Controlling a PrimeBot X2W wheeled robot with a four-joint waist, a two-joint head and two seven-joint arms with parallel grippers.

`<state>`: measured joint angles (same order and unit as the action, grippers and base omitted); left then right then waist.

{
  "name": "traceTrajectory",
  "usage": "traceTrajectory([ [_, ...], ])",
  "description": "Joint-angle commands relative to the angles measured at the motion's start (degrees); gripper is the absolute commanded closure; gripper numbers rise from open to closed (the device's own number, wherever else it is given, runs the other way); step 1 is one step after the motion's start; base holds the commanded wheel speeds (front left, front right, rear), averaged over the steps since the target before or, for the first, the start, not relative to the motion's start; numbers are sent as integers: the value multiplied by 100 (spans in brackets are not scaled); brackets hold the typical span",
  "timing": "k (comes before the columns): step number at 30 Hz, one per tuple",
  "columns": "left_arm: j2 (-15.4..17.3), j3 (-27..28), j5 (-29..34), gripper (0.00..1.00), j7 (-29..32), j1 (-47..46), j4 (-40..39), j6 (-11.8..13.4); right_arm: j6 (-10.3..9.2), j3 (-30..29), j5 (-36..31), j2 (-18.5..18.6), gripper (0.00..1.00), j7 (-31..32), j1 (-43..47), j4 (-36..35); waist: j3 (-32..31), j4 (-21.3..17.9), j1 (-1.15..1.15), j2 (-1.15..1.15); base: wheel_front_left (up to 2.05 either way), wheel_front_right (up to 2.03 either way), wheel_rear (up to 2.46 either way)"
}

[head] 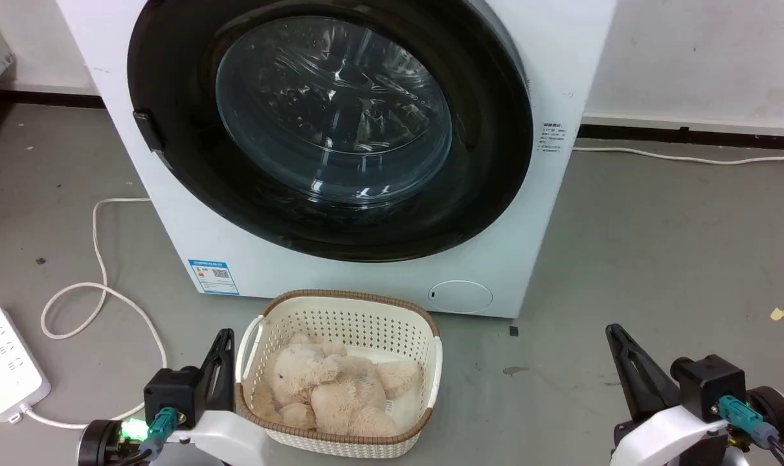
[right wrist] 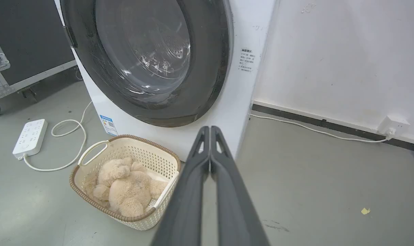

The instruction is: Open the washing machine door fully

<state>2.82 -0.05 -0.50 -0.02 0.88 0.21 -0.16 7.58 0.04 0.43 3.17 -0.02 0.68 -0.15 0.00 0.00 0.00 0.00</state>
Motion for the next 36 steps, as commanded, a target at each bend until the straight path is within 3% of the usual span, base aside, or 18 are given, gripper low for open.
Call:
traceTrajectory([
  [1, 6, 5, 50, 100, 2, -88, -21, 16, -9, -4, -43, -29, 100, 2, -68, 15, 0, 0, 0, 0, 0, 0, 0],
  [36, 6, 5, 50, 100, 2, -88, -21, 16, -9, -4, -43, -29, 100, 2, -68, 15, 0, 0, 0, 0, 0, 0, 0],
])
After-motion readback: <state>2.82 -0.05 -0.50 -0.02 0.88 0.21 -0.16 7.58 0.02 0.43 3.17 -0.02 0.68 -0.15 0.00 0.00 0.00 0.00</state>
